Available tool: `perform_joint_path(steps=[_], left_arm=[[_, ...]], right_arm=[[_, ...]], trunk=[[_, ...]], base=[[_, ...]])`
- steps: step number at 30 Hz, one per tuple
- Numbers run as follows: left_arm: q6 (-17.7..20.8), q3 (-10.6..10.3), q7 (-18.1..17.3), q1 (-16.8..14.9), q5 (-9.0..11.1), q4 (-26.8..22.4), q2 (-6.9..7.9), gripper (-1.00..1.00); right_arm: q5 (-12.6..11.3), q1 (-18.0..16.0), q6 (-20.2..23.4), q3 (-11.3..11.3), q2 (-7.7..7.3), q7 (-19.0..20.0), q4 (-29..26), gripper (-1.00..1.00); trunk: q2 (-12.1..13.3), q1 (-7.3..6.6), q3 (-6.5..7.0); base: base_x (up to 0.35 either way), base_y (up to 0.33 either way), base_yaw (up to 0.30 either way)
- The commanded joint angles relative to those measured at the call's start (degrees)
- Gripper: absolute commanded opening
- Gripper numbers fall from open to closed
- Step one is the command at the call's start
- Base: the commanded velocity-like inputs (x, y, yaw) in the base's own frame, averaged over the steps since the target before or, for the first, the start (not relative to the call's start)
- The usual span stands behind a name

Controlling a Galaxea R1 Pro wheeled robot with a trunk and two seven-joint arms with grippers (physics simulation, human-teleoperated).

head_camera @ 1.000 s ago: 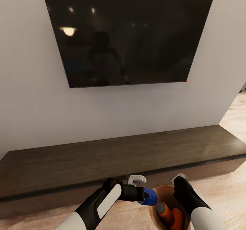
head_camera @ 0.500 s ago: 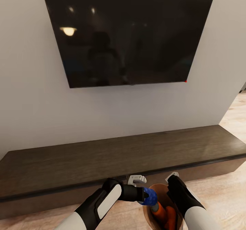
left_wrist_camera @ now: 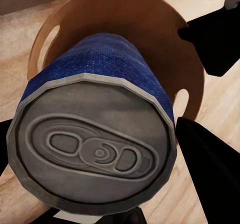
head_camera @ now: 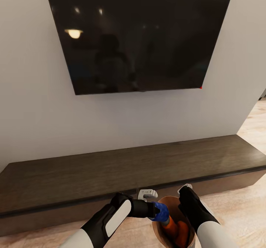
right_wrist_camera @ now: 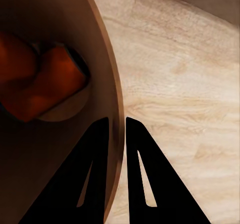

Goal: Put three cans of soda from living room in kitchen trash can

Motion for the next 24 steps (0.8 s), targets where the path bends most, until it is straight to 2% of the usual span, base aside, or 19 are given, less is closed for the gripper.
perform_joint_path(steps=[1, 8, 11, 15, 24], left_arm=[[0.0, 0.0, 0.0, 0.0, 0.0, 0.0, 0.0, -1.0], [-0.6, -0.1, 0.0, 0.0, -0.3, 0.6, 0.0, -1.0], [-0.9, -0.1, 0.1, 0.0, -0.5, 0.9, 0.0, -1.0], [-1.7, -0.1, 0.5, 0.0, -0.6, 1.0, 0.0, -1.0], [-2.2, -0.1, 2.4, 0.0, -0.7, 1.2, 0.0, -1.0]], right_arm=[[-0.1, 0.0, 0.2, 0.0, 0.27, 0.3, -0.1, -1.0], [0.1, -0.3, 1.4, 0.2, 2.13, 0.7, -0.2, -1.0], [0.1, -0.3, 2.5, 1.7, 2.75, 0.8, -0.7, -1.0], [0.1, -0.3, 4.3, 3.6, 3.01, 1.1, -2.1, -1.0], [0.4, -0.3, 5.7, 4.4, 3.02, 2.6, -3.6, -1.0]], trunk=[[0.0, 0.0, 0.0], [0.0, 0.0, 0.0], [0.0, 0.0, 0.0], [0.0, 0.0, 0.0], [0.0, 0.0, 0.0]], base=[[0.0, 0.0, 0.0], [0.0, 0.0, 0.0], [0.0, 0.0, 0.0], [0.0, 0.0, 0.0], [0.0, 0.0, 0.0]])
